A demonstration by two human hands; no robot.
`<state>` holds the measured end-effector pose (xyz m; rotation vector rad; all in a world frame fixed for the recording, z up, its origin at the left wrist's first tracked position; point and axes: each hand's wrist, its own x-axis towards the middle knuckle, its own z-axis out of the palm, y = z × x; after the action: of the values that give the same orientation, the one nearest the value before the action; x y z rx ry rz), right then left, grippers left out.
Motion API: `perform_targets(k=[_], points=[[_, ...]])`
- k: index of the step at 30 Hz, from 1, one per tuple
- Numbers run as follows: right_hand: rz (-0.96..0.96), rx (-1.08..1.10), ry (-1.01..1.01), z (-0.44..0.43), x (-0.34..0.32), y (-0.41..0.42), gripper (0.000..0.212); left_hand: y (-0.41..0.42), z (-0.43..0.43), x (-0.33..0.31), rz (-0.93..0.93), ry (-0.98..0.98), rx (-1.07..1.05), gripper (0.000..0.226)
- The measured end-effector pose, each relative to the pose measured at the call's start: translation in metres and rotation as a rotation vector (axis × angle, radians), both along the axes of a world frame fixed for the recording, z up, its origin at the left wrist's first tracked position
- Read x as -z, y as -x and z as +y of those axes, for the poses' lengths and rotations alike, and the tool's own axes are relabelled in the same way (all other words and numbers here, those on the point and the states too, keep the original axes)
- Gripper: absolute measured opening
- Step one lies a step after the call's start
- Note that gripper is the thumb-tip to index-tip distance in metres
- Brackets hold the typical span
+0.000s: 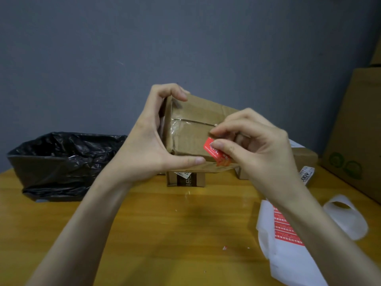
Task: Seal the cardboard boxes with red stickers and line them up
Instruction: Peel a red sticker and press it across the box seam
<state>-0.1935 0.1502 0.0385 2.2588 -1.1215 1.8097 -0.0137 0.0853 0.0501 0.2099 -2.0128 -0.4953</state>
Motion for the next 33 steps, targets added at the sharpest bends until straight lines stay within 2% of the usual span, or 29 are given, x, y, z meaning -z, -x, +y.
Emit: perform_targets(k=[8, 13, 16, 22, 27, 33], points=[[0.027, 0.101, 0.091, -0.003, 0.007, -0.006, 0.007, 0.003, 0.003, -0.001, 0.004, 0.060, -0.032, 0.074], [0.110, 0.203, 0.251, -0.010, 0.015, -0.005, 0.007, 0.007, 0.003, 0.002, 0.018, 0.037, -0.010, 0.072], [0.101, 0.180, 0.276, -0.015, 0.021, -0.002, 0.008, 0.009, 0.003, 0.006, 0.023, -0.003, 0.003, 0.072], [0.132, 0.095, 0.202, -0.019, 0.024, 0.007, 0.010, 0.012, 0.000, 0.010, 0.023, -0.037, -0.012, 0.072], [-0.013, -0.020, 0.058, -0.017, 0.021, 0.008, 0.005, 0.010, 0.000, 0.008, 0.001, -0.030, -0.017, 0.070], [-0.041, 0.003, 0.046, -0.017, 0.021, 0.003, 0.007, 0.009, -0.002, 0.009, 0.004, -0.029, -0.027, 0.071]])
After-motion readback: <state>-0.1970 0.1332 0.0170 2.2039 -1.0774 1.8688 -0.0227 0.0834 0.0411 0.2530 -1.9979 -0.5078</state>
